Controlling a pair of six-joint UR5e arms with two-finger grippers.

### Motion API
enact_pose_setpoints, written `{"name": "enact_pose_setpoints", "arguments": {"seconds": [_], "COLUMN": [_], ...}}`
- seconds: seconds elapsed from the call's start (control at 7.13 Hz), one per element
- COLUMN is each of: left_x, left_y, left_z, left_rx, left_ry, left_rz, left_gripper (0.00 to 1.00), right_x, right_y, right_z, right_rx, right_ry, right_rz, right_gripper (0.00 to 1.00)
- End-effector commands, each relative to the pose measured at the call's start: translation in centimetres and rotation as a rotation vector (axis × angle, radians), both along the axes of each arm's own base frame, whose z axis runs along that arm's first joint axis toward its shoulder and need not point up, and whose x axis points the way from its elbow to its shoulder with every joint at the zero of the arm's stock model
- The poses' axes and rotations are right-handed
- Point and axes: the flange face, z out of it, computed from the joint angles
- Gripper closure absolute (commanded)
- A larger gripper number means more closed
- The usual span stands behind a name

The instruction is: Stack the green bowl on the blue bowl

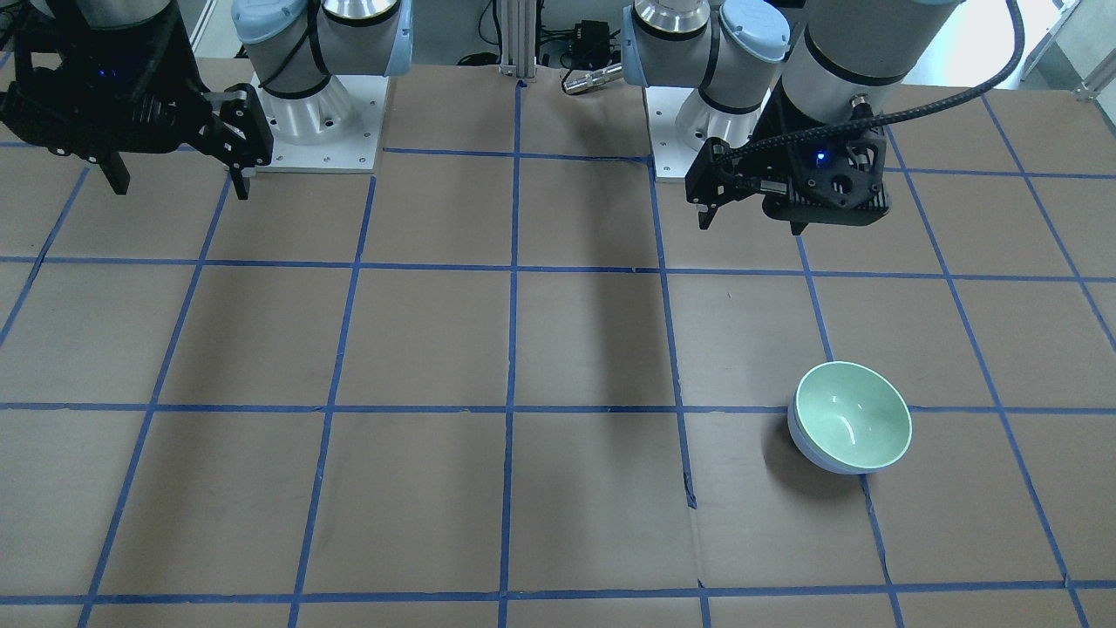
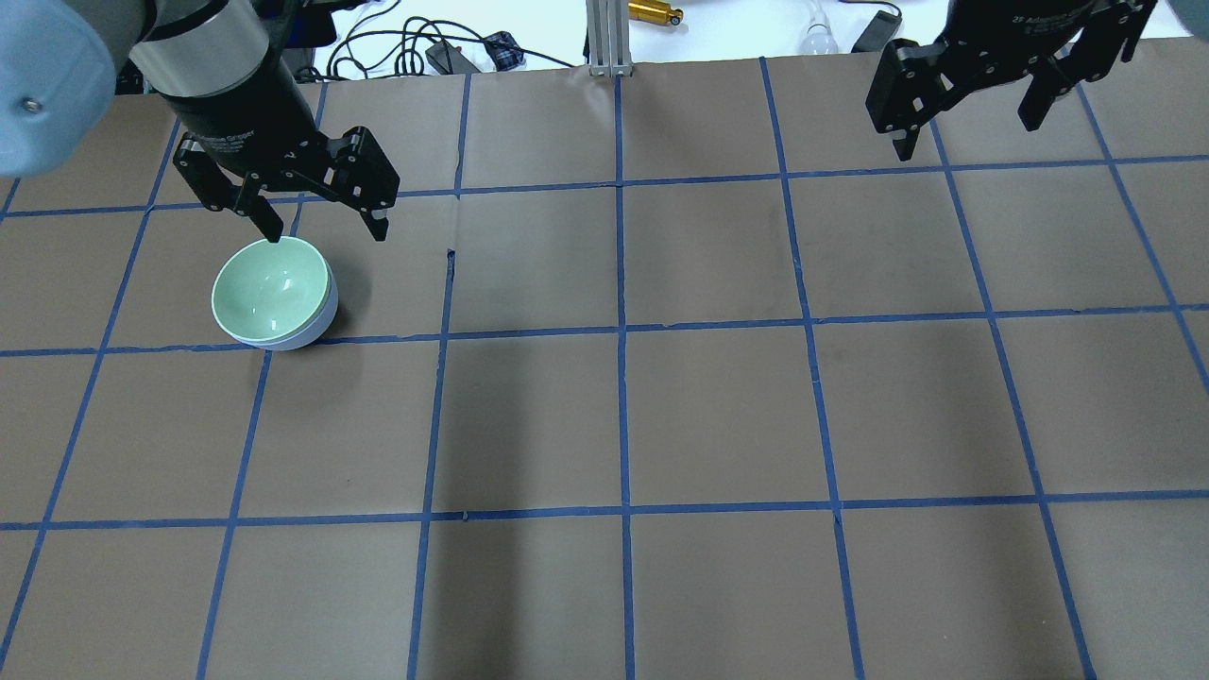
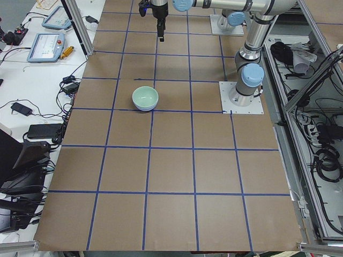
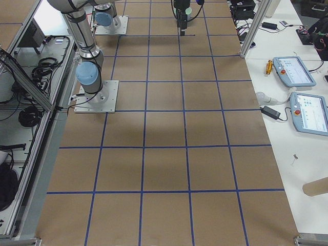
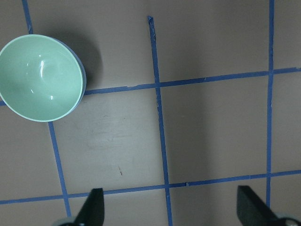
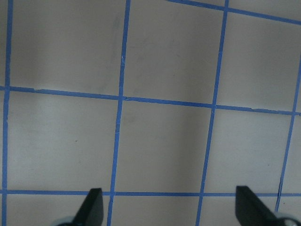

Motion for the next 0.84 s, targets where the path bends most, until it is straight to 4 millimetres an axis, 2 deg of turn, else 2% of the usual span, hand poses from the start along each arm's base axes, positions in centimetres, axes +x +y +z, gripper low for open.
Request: {"name": "enact_pose_setpoints", "arguments": {"seconds": [0.0,0.7], "left_x": [-0.11,0.35], "left_y": [0.23,0.12], "left_z": [-0.12,-0.63], "left_rx": [0.005,0.014], "left_ry": [-0.006,-0.006], "left_rz": [0.011,0.021], "left_gripper": [0.0,0.0], "right_x": [0.05,0.05], "right_y": [0.01,0.01], "right_z": [0.0,0.0], "right_rx": [0.0,0.0], "right_ry": [0.0,0.0], "right_rz": [0.001,0.001], "right_gripper": [0.0,0.0]}}
